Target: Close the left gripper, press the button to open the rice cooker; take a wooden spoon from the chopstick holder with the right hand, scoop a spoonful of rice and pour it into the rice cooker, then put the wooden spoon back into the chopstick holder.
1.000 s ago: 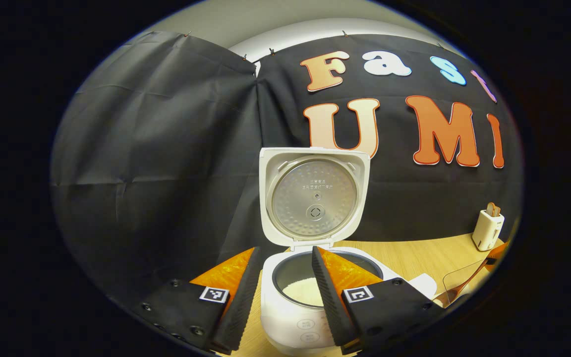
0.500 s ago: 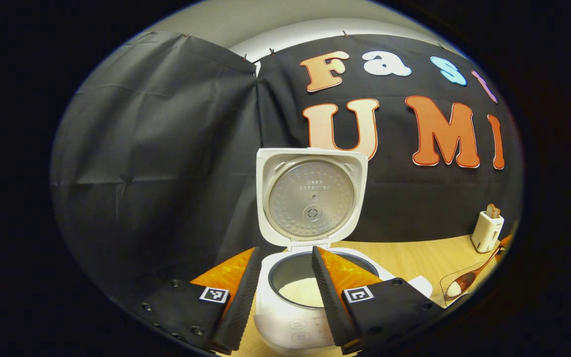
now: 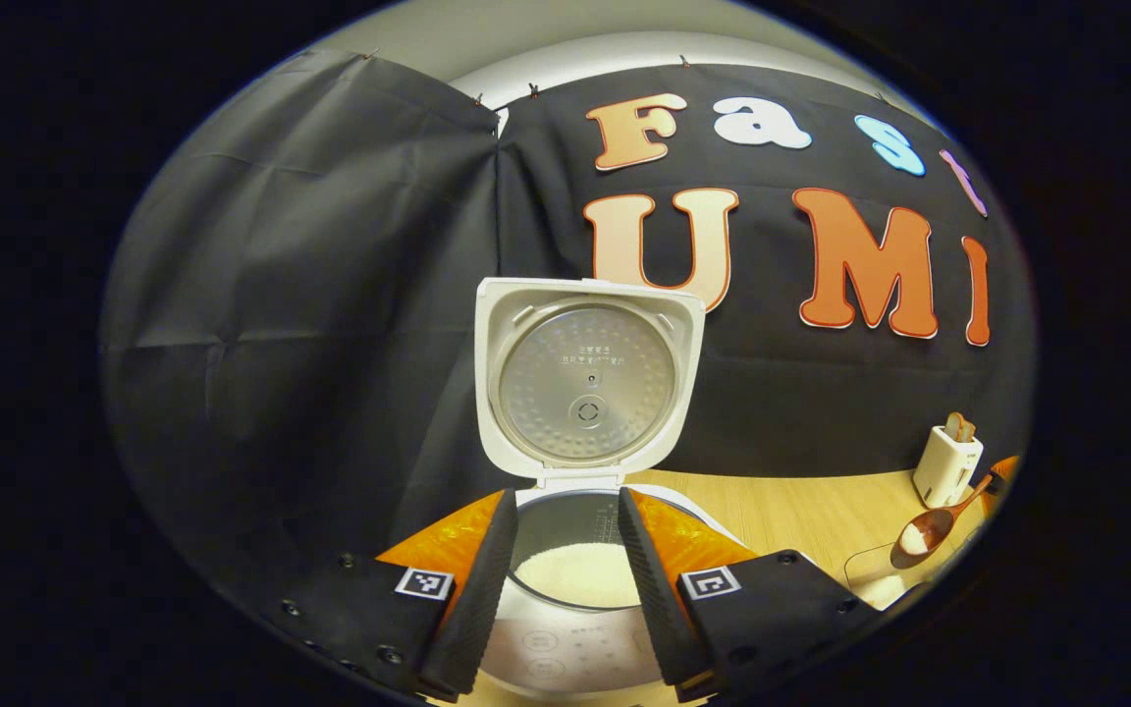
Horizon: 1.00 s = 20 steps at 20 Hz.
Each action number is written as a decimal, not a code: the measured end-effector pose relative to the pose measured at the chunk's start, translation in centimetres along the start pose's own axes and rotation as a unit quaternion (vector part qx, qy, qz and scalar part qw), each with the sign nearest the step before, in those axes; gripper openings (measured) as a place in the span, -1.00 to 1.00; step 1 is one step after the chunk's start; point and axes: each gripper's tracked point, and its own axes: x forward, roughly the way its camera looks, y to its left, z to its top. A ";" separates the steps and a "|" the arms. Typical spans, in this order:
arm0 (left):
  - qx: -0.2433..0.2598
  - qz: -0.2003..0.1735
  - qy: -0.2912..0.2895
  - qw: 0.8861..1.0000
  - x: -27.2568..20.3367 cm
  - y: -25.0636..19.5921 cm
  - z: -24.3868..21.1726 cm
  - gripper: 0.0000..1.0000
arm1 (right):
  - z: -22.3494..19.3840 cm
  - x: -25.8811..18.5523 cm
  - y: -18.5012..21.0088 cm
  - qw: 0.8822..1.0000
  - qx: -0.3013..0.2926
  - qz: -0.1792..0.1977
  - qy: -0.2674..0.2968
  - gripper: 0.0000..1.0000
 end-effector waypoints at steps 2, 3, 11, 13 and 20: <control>0.001 0.006 0.000 1.000 0.2 0.1 0.1 0.43 | 0.0 0.3 0.7 0.999 0.032 0.007 0.006 -0.70; -0.001 0.007 -0.001 1.000 0.2 0.2 0.2 0.43 | -0.2 0.6 1.2 0.999 0.040 0.013 0.010 -0.70; -0.008 0.015 -0.018 1.000 -0.2 1.0 1.2 0.45 | -4.3 3.2 5.3 0.996 0.067 0.043 0.031 -0.70; -0.004 0.019 -0.015 1.000 -0.2 1.4 1.0 0.45 | -6.9 4.0 6.0 0.995 0.070 0.046 0.058 -0.70; 0.002 0.038 -0.025 0.999 -0.8 3.2 1.3 0.45 | -16.0 7.3 7.9 0.991 0.023 0.049 0.125 -0.70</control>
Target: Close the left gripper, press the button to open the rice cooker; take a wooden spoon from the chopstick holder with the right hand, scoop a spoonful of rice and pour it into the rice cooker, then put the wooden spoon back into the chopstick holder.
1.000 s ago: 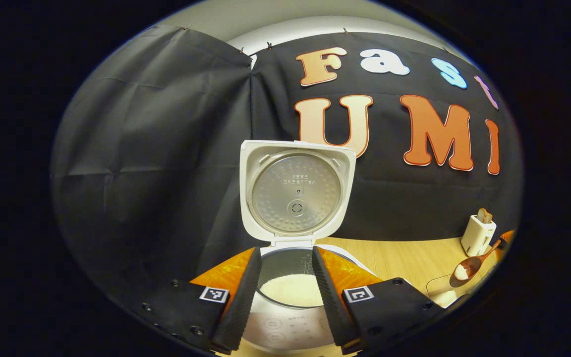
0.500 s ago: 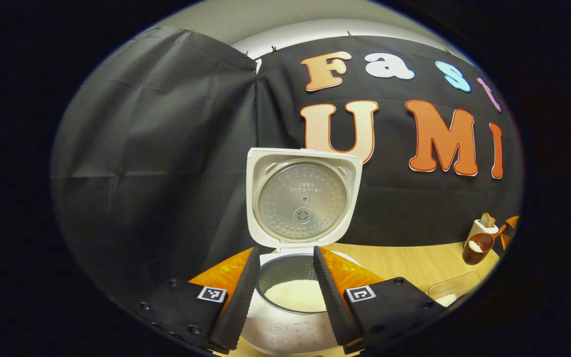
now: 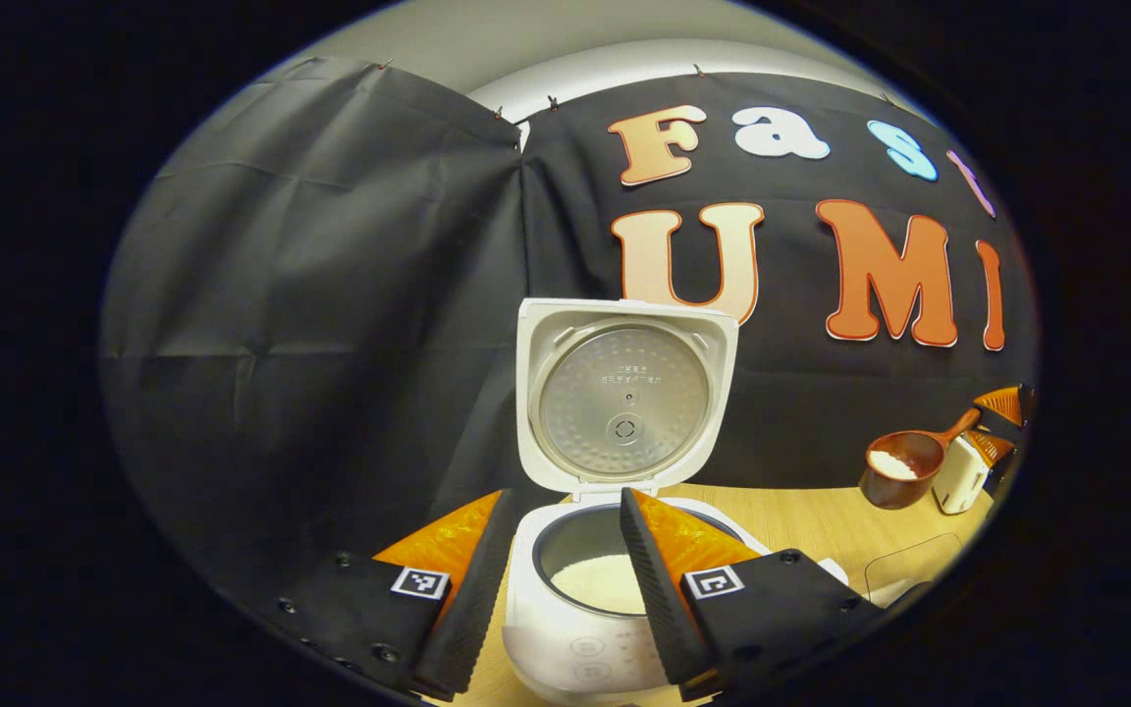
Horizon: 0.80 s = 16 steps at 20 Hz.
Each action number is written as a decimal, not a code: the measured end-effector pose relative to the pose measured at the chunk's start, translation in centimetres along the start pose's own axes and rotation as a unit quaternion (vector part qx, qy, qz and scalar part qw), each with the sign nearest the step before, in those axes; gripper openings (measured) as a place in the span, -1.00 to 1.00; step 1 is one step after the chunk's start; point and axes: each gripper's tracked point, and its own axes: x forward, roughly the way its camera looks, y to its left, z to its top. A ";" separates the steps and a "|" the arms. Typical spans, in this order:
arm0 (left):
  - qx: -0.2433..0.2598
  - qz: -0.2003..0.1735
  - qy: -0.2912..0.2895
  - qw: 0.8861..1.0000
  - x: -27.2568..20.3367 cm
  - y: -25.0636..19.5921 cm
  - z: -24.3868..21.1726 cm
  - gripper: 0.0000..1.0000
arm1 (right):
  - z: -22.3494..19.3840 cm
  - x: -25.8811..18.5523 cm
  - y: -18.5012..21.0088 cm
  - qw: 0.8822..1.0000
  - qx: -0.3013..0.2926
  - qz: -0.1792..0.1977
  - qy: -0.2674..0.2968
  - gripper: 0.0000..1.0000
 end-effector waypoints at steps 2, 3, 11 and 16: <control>0.007 0.006 -0.003 1.000 0.2 0.8 0.2 0.43 | -2.3 1.5 0.7 1.000 -0.017 0.001 0.020 -0.70; 0.010 0.009 -0.004 1.000 0.3 1.1 0.2 0.44 | -3.3 2.5 0.8 0.999 -0.030 -0.002 0.028 -0.70; 0.023 0.023 -0.012 0.999 1.3 3.1 0.3 0.44 | -9.2 7.8 2.3 0.985 -0.164 0.016 0.056 -0.70; 0.025 0.028 -0.010 0.999 2.5 3.9 -0.2 0.45 | -14.0 10.6 2.7 0.965 -0.240 0.034 0.100 -0.71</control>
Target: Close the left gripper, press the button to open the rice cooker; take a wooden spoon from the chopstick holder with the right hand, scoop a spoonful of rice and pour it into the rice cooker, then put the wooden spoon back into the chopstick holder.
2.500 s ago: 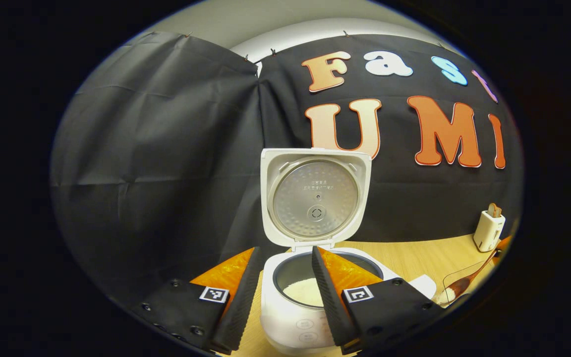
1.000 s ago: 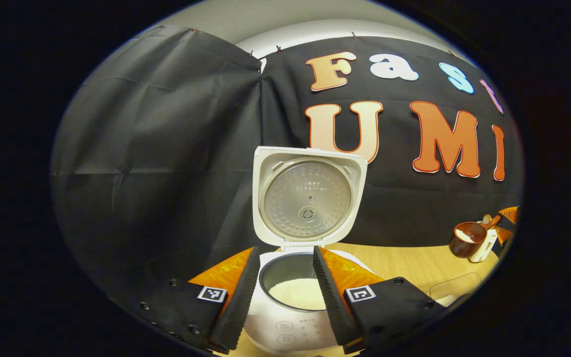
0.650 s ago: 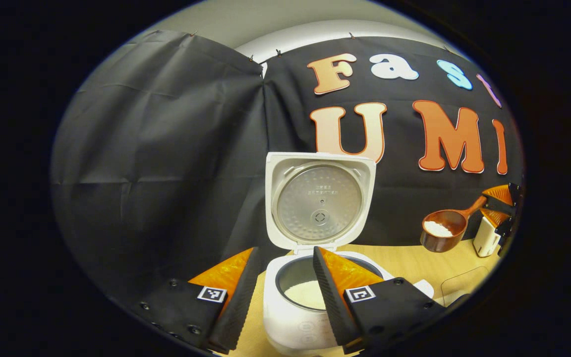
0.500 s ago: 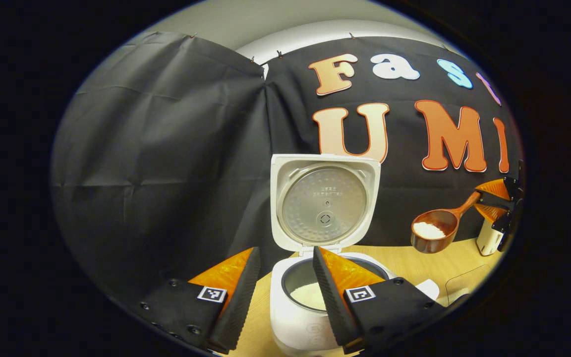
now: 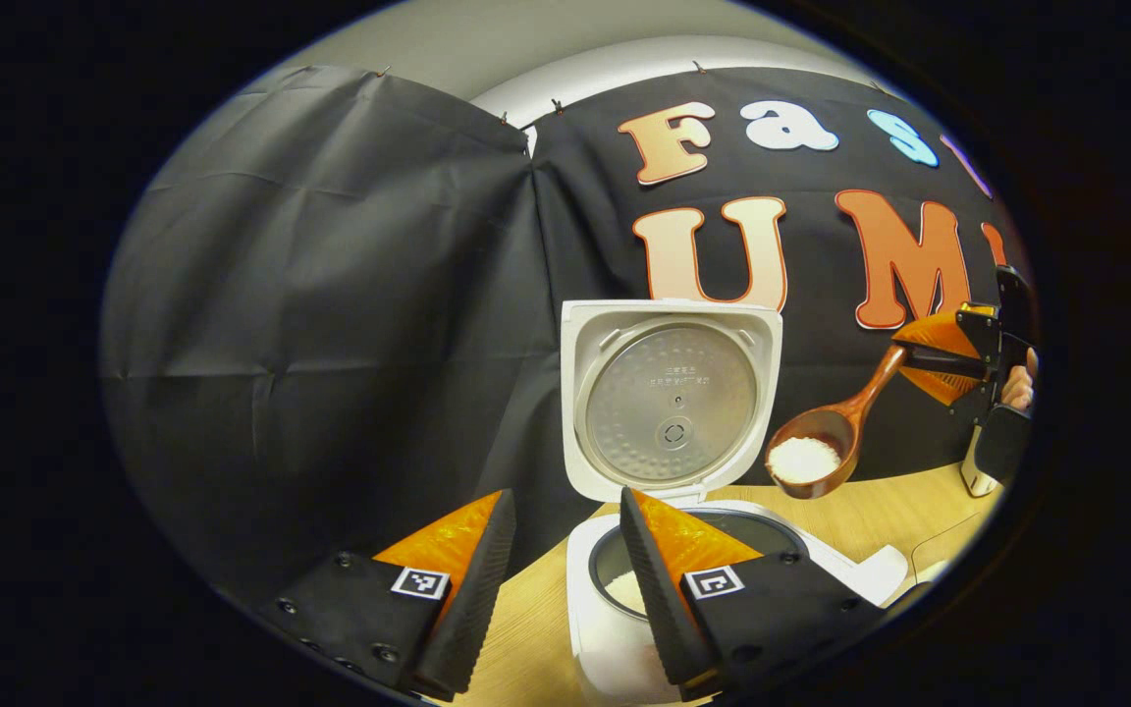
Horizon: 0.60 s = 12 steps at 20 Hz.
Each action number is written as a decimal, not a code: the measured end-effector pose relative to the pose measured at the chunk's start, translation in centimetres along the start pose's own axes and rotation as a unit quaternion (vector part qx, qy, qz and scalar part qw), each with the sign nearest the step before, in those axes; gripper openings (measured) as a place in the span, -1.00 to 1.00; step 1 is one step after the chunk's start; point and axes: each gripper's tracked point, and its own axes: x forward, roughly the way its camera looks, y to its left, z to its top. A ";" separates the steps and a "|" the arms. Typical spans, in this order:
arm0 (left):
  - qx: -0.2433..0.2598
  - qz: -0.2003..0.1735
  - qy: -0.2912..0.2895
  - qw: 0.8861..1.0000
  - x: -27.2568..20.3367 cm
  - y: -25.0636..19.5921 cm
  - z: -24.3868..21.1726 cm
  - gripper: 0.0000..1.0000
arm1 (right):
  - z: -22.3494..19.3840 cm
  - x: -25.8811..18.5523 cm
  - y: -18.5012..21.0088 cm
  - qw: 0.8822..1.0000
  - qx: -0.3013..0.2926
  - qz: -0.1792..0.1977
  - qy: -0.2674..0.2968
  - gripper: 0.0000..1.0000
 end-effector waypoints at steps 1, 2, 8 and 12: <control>0.001 0.001 -0.002 1.000 0.2 0.2 0.1 0.45 | -0.9 0.8 0.3 1.000 -0.026 0.002 0.010 -0.71; 0.005 0.002 -0.002 1.000 0.4 0.3 0.0 0.45 | -1.7 1.1 0.5 0.999 -0.046 0.005 0.022 -0.71; 0.007 0.004 -0.006 1.000 1.0 1.1 -0.3 0.44 | -5.1 2.4 3.2 0.985 -0.161 0.039 0.045 -0.71; 0.011 0.005 -0.008 1.000 1.3 1.2 -0.2 0.45 | -5.6 2.9 5.1 0.971 -0.229 0.056 0.046 -0.71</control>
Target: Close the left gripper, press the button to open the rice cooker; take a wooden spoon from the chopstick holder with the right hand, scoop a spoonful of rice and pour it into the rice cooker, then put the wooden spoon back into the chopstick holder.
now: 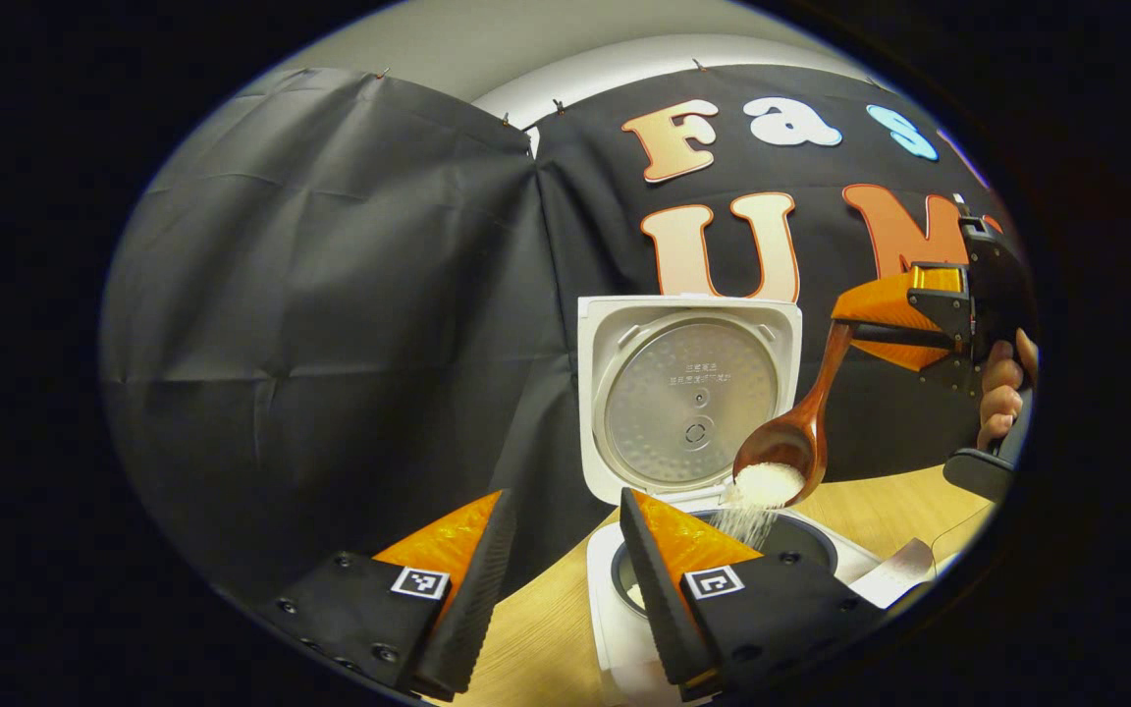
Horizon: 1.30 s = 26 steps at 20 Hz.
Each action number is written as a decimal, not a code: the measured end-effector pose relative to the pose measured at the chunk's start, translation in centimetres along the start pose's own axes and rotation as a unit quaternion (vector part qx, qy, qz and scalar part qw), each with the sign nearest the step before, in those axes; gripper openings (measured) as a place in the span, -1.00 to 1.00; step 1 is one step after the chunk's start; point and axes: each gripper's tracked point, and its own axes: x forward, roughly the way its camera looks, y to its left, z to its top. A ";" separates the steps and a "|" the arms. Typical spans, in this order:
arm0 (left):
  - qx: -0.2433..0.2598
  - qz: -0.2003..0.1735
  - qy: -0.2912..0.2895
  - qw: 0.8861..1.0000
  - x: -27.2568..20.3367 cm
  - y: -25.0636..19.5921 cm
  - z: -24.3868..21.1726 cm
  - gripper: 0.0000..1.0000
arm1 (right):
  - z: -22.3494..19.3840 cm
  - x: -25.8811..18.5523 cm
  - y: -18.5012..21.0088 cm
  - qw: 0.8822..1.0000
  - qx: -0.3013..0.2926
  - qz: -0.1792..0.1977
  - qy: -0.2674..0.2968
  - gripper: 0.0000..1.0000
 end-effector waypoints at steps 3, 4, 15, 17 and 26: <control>0.002 -0.003 0.001 1.000 -0.1 -0.1 -0.3 0.45 | -0.2 0.4 1.6 0.998 -0.053 0.025 0.004 -0.71; 0.003 -0.004 0.002 1.000 0.0 -0.1 -0.3 0.46 | -0.4 0.5 2.4 0.996 -0.076 0.036 0.006 -0.71; 0.017 0.004 0.006 1.000 -0.1 -0.1 -0.1 0.45 | -2.1 -2.2 8.1 0.955 -0.269 0.123 -0.021 -0.71; 0.018 0.003 0.002 1.000 -0.2 -0.2 0.2 0.45 | -2.8 -2.7 9.1 0.942 -0.301 0.146 -0.022 -0.72; 0.038 -0.003 -0.013 0.999 -1.7 -1.3 1.3 0.52 | -2.4 -4.8 9.9 0.936 -0.304 0.174 -0.031 -0.70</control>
